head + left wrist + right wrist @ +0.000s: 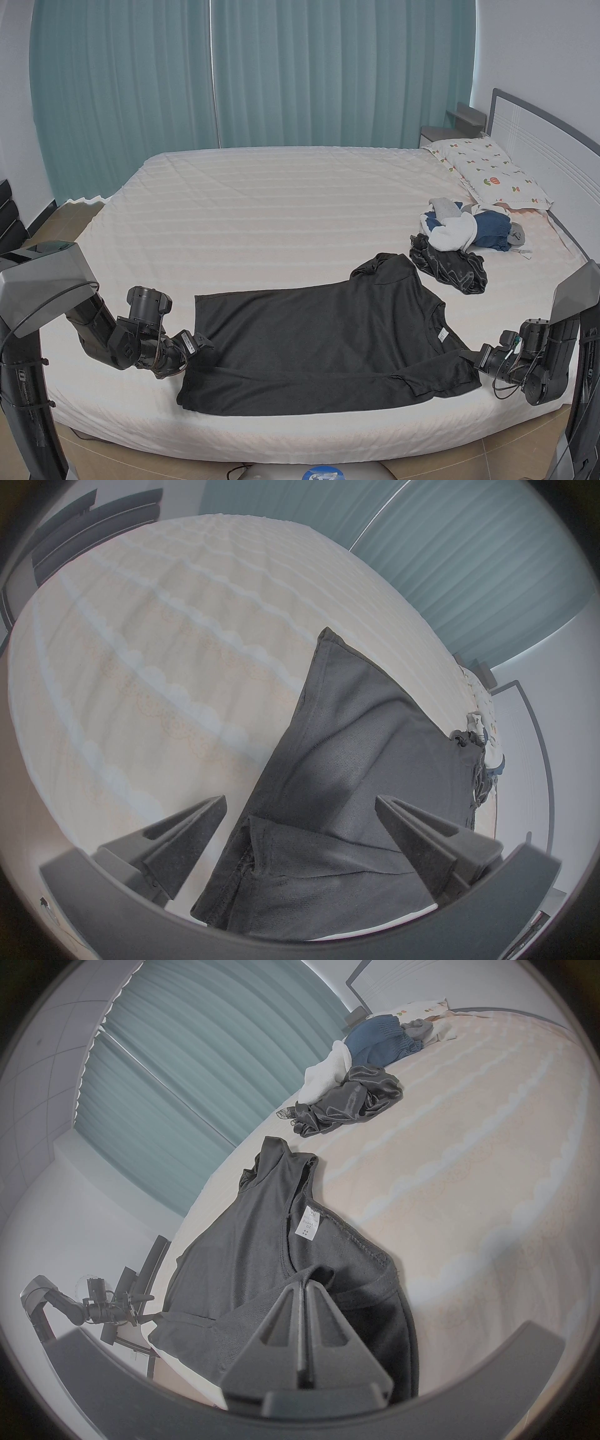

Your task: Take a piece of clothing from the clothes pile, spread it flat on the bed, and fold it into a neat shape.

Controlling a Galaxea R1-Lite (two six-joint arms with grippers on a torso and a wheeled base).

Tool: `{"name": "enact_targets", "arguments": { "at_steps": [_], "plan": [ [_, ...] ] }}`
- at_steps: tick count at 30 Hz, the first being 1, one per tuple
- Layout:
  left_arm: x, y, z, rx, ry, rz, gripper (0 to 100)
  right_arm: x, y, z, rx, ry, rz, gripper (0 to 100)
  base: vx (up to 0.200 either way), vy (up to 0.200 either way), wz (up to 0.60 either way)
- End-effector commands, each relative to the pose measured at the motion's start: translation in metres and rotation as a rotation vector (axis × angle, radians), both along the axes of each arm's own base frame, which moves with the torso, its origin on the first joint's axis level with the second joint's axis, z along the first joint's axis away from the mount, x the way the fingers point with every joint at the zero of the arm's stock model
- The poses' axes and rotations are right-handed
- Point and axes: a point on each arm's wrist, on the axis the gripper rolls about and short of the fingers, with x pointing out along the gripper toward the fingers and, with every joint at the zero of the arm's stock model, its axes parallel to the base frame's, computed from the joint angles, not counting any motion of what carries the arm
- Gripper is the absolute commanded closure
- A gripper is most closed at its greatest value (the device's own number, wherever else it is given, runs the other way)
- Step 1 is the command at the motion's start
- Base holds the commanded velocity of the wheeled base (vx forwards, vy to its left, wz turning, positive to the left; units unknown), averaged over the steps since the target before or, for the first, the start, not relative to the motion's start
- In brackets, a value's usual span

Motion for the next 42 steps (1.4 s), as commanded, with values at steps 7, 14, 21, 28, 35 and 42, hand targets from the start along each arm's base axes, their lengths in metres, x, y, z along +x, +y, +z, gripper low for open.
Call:
{"name": "enact_targets", "arguments": {
  "at_steps": [7,14,21,28,35,42],
  "plan": [
    [-0.001,-0.009,-0.008,0.038,0.015,-0.003,100,0.0,0.0,0.001,-0.002,-0.01,0.002,100,0.0,0.0,0.0],
    [-0.001,-0.011,-0.014,0.104,0.019,0.031,100,-0.002,0.001,0.003,0.0,-0.006,0.003,100,0.0,0.0,0.0],
    [-0.003,-0.007,-0.012,0.133,0.016,0.064,100,-0.003,0.001,0.007,-0.002,-0.015,0.003,100,0.0,0.0,0.0],
    [-0.006,-0.004,-0.003,0.134,0.0,0.083,100,-0.007,0.002,0.021,0.004,-0.04,0.001,100,0.0,0.0,0.0],
    [-0.01,0.011,0.016,0.111,-0.041,0.124,100,-0.012,0.0,0.034,0.01,-0.068,0.004,100,0.0,0.0,0.0],
    [-0.011,0.019,0.021,0.102,-0.042,0.143,100,-0.012,-0.001,0.037,0.012,-0.078,0.001,100,0.0,0.0,0.0]
  ]
}}
